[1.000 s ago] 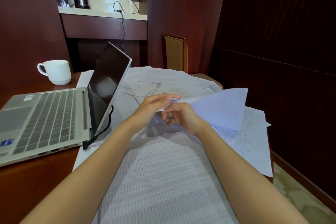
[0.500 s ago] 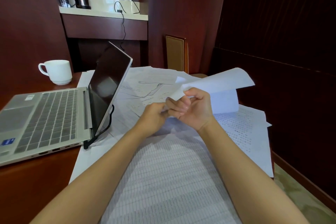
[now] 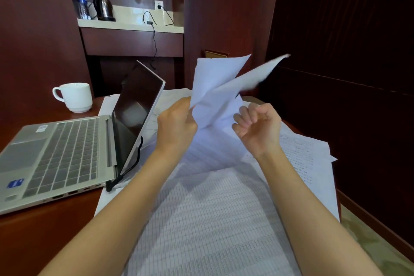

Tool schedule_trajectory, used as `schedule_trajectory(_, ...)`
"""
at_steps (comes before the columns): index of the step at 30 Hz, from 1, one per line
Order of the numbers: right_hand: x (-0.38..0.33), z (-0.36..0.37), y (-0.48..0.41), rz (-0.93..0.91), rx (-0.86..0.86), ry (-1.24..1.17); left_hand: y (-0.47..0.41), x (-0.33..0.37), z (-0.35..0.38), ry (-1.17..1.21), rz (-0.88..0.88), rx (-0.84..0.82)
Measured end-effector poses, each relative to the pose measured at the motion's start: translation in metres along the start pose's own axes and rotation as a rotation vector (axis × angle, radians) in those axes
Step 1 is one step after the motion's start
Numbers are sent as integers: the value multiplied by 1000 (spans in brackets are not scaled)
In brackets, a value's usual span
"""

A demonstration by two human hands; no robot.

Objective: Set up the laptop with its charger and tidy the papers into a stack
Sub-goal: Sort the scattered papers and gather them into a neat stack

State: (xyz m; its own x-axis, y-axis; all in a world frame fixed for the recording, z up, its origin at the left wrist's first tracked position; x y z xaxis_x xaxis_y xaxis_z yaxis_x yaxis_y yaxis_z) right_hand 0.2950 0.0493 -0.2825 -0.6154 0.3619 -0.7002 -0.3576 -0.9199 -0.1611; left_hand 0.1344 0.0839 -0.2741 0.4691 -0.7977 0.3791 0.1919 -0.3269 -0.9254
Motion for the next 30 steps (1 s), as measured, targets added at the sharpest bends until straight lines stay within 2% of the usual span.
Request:
schedule_trajectory(2, -6, -7, -2, -43, 109, 76, -6, 1, -1, -18, 93, 54)
schedule_trajectory(5, -6, -8, -1, -21, 220, 216, -15, 5, -5, 10, 115, 117)
schedule_trajectory(8, 3, -1, 1, 51, 194, 271, -21, 8, -7, -5, 157, 122)
schedule_trajectory(11, 5, 2, 4, 69, 128, 168, -18, 6, -1, -128, 330, 92)
schedule_trajectory(12, 4, 3, 4, 51, 80, 143, -16, 8, 0, -112, 332, 34)
schedule_trajectory(16, 8, 8, 1, 31, -151, 205, -1, 30, 6, 68, 16, -399)
schedule_trajectory(19, 12, 11, 4, 29, -278, 213, 8, 43, 12, 109, -113, -554)
schedule_trajectory(21, 11, 11, 6, 11, -216, 160, 10, 42, 15, 133, -200, -554)
schedule_trajectory(23, 11, 9, 3, 28, -67, 92, 10, 41, 16, 145, -239, -499)
schedule_trajectory(26, 14, 3, -4, 1, 145, 259, 6, 37, 17, 165, -265, -338)
schedule_trajectory(28, 17, 6, -3, -27, 148, 420, 6, 36, 16, 163, -285, -294)
schedule_trajectory(30, 20, 15, 4, -36, 67, 497, 12, 40, 17, 165, -249, -382)
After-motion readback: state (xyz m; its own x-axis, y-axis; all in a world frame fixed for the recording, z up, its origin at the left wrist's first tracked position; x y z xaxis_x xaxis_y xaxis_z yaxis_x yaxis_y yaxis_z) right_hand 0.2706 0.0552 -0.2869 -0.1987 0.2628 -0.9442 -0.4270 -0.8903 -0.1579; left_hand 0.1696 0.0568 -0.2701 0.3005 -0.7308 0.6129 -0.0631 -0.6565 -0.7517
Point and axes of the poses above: each hand's wrist, its own y-axis away from the middle knuckle, its own z-axis out of the palm, x = y × z, the point moved 1 cm from there along -y, towards the middle knuckle, and after that the axes turned 15 degrees about x, right-handed, at the moved point
